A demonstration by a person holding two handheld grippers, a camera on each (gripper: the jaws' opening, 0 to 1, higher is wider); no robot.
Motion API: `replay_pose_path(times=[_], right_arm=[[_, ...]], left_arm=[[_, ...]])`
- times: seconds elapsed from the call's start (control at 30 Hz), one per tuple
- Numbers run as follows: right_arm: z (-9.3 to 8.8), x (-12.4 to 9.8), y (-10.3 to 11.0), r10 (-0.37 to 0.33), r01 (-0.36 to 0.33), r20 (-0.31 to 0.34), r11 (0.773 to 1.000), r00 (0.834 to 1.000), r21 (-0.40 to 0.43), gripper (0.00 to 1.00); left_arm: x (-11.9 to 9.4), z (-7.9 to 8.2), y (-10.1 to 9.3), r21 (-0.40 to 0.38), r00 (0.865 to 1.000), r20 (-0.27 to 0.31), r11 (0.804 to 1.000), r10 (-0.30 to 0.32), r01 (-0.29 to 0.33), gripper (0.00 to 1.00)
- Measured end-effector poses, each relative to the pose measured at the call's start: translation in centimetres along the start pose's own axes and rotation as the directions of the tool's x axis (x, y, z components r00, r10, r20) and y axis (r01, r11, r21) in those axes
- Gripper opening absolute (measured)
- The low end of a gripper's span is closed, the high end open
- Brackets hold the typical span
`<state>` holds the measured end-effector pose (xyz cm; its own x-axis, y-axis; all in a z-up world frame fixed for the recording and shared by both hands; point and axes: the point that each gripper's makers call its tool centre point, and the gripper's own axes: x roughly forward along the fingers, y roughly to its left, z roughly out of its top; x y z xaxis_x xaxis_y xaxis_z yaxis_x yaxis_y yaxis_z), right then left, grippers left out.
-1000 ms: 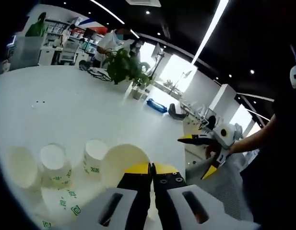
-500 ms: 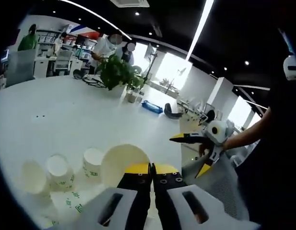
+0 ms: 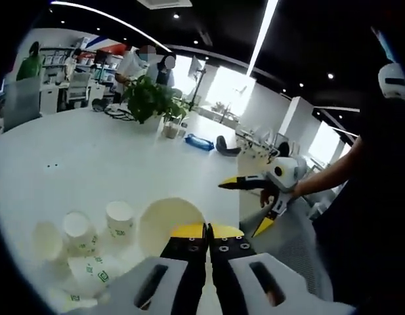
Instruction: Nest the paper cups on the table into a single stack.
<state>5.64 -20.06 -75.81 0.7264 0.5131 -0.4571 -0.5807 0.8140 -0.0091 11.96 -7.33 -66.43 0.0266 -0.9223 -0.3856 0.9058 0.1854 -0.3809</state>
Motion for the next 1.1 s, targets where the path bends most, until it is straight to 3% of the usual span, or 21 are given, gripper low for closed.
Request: replay_pose_path(times=[0.63,1.1], right_arm=[[-0.2,0.1,0.1,0.005,-0.005,-0.012,1.000,1.000,-0.005,0.95],[-0.5,0.2,0.1,0.009,-0.009,-0.029,1.000,1.000,-0.005,0.93]], left_arm=[[-0.5,-2.7,-0.6,0.049,0.995,-0.096,0.999,0.027,-0.022,0.00],[1.5,-5.4,-0.4,0.135,0.973,-0.217,0.990,0.077,-0.049,0.00]])
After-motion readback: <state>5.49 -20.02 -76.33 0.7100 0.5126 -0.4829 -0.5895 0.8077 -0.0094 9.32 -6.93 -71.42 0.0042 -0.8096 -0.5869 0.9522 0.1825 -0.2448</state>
